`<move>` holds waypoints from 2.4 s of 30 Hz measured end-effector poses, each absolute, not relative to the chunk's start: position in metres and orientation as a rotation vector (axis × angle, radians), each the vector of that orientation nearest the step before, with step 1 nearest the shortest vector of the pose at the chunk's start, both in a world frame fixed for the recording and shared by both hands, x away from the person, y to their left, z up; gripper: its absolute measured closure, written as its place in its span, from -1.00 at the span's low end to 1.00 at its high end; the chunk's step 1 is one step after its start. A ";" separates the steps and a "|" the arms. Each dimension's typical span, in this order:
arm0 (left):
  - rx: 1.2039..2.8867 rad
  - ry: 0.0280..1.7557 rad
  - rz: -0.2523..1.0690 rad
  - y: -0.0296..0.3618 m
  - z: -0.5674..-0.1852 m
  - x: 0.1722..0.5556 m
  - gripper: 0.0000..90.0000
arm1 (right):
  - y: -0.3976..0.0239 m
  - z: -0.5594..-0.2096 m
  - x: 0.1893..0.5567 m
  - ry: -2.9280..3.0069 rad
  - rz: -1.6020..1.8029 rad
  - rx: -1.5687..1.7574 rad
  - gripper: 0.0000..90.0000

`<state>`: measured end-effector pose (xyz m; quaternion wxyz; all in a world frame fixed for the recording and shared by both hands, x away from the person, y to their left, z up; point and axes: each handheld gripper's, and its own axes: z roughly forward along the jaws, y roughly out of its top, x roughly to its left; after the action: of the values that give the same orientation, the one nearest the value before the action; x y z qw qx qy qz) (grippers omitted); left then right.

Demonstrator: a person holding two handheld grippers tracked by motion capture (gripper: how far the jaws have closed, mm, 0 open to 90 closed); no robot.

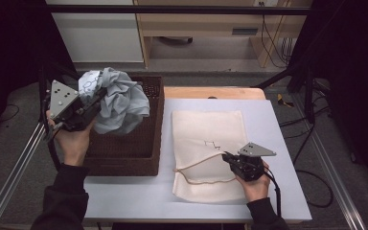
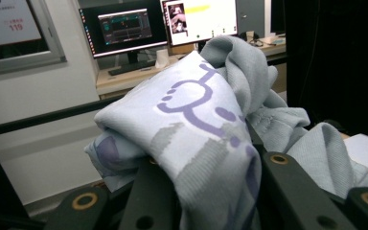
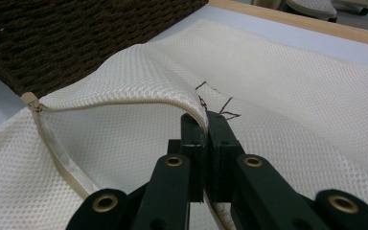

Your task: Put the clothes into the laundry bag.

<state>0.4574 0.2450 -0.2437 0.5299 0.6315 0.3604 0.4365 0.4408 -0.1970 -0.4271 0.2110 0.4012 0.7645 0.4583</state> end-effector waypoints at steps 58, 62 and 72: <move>1.802 0.445 0.540 0.090 -0.299 0.355 0.63 | -0.199 -0.424 0.443 2.113 1.292 1.136 0.94; 1.909 0.452 0.499 0.069 -0.332 0.365 0.63 | -0.198 -0.424 0.442 2.113 1.297 1.137 0.94; 2.081 0.534 0.415 0.035 -0.408 0.399 0.63 | -0.196 -0.425 0.442 2.122 1.290 1.129 0.94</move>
<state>0.3987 0.0345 -0.4079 0.4589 0.8450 0.2168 0.1686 0.4419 -0.1962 -0.4248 0.2052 0.4050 0.7613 0.4629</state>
